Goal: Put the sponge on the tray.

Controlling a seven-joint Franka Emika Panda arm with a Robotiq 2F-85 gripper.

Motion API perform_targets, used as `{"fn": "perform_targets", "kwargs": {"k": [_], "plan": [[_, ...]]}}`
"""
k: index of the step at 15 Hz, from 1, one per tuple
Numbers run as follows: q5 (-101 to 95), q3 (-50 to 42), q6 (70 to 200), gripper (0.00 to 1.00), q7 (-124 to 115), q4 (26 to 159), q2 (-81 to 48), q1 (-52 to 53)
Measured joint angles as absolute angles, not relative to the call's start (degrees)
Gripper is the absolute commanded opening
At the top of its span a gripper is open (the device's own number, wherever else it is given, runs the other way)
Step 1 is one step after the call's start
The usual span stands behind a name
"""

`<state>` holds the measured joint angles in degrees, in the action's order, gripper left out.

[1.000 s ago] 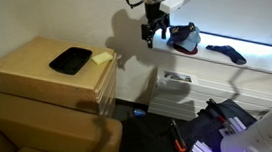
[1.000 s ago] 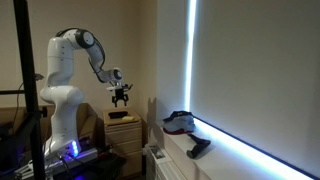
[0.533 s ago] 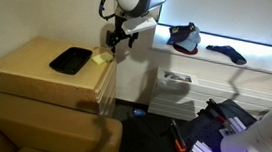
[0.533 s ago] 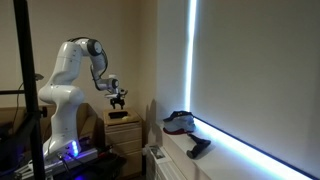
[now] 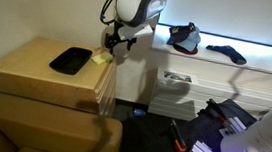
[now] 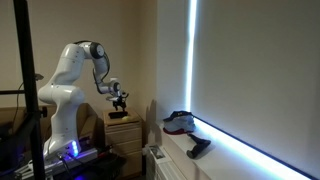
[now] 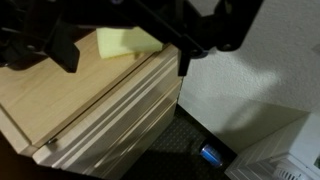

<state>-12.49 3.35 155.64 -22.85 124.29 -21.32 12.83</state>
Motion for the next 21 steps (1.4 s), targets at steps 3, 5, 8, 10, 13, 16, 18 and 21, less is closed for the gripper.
{"fn": "perform_targets", "kwargs": {"k": [3,5,8,10,13,16,18,21], "plan": [[-9.0,0.6,161.7,1.0,-28.4,121.2,-27.4,14.0],[-5.3,-1.4,162.9,1.0,-31.0,117.2,-31.4,14.8],[-2.5,-2.3,162.8,1.0,-31.7,113.8,-34.3,15.1],[-2.4,-2.4,162.8,1.0,-31.7,113.9,-34.2,15.3],[3.6,-1.8,159.6,1.0,-32.5,112.4,-34.9,15.2],[9.3,-1.8,154.3,1.0,-36.4,106.8,-37.7,15.2],[11.5,-1.8,152.1,1.0,-40.9,102.8,-40.0,15.2],[12.8,-1.8,150.9,1.0,-49.2,98.8,-43.7,15.7]]}}
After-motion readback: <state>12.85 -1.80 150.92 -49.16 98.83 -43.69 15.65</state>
